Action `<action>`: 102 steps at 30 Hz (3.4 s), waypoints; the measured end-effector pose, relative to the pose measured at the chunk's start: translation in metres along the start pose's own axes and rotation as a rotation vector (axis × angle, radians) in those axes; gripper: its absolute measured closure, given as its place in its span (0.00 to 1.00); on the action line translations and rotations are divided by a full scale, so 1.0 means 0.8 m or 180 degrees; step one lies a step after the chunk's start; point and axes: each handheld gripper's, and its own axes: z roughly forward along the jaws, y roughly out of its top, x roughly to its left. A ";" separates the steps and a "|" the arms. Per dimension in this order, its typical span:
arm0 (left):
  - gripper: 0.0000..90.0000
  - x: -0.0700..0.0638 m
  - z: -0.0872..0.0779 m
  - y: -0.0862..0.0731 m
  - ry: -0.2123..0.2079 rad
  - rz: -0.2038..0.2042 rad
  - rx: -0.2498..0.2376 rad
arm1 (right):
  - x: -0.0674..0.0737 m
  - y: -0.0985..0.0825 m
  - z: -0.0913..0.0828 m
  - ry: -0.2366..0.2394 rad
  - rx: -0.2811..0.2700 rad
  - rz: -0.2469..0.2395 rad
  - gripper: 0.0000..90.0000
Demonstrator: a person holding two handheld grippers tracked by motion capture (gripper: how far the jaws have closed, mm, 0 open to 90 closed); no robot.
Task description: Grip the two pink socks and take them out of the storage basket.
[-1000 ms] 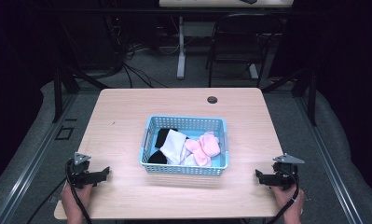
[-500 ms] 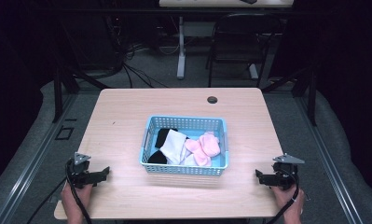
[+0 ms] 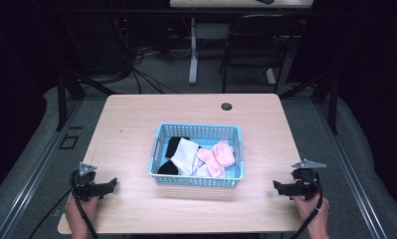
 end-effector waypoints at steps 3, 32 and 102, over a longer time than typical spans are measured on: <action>0.01 0.000 0.000 0.000 0.0000 0.0001 0.0002 | 0.002 0.005 -0.005 0.0000 0.0031 -0.0031 0.00; 0.01 0.000 0.000 0.000 -0.0002 0.0002 0.0004 | 0.021 0.085 -0.049 0.0165 0.0251 -0.0361 0.00; 0.01 0.001 0.000 0.000 -0.0010 0.0000 -0.0001 | 0.177 0.254 0.150 0.0770 0.1628 -0.1161 0.40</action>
